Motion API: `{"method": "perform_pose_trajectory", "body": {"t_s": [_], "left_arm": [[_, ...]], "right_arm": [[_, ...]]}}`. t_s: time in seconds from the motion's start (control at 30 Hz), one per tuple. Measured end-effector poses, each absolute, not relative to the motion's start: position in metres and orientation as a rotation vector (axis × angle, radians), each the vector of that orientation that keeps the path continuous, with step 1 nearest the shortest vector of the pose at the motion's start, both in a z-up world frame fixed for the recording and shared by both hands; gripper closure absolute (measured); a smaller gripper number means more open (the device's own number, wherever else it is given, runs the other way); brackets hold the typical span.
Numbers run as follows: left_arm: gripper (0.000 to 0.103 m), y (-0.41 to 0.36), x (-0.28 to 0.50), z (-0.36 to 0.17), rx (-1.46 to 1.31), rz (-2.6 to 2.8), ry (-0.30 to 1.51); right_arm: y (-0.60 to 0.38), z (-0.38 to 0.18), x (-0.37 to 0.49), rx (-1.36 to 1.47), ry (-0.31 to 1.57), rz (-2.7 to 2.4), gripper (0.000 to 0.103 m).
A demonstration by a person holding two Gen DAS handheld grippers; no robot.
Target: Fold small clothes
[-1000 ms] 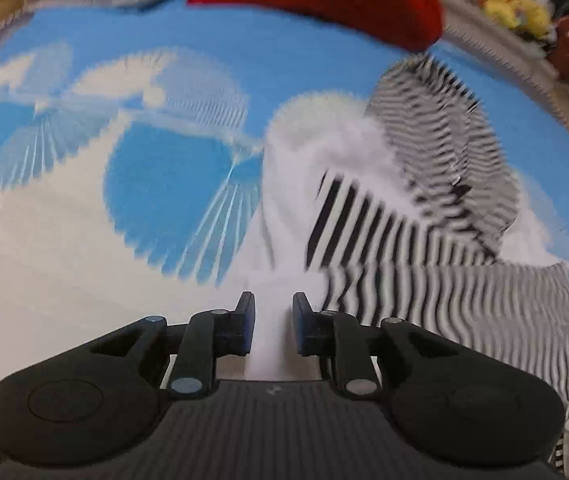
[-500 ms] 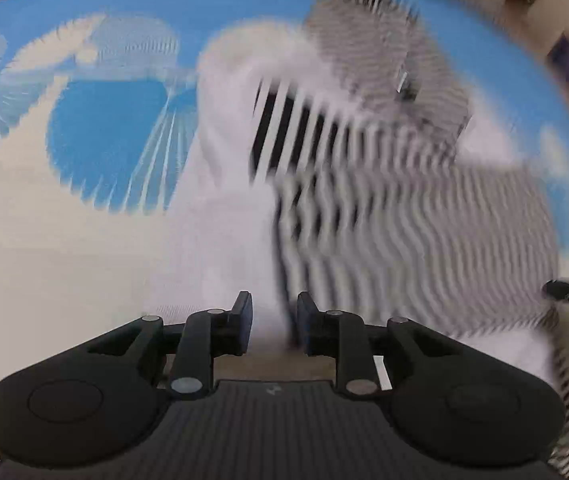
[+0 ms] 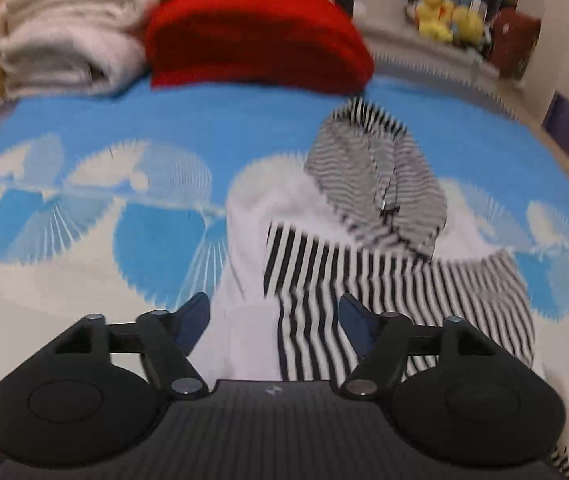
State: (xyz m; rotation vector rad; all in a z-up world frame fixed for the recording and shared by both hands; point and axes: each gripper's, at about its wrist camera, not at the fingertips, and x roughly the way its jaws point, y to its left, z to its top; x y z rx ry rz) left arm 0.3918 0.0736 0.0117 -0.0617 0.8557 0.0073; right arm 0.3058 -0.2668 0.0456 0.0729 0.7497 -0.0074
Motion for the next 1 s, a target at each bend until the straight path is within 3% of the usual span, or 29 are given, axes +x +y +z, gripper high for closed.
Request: {"method": "perform_pose_trajectory", "body": {"t_s": [0.13, 0.47, 1.0], "left_arm": [[0.020, 0.063, 0.391, 0.023, -0.046, 0.014, 0.815], [0.017, 0.052, 0.409, 0.009, -0.046, 0.060, 0.860], [0.018, 0.006, 0.425, -0.020, -0.027, 0.059, 0.898]], "right_arm": [[-0.267, 0.040, 0.299, 0.017, 0.621, -0.025, 0.038], [-0.269, 0.004, 0.345, 0.004, 0.731, -0.048, 0.037], [-0.301, -0.012, 0.348, 0.056, 0.873, -0.116, 0.037]]}}
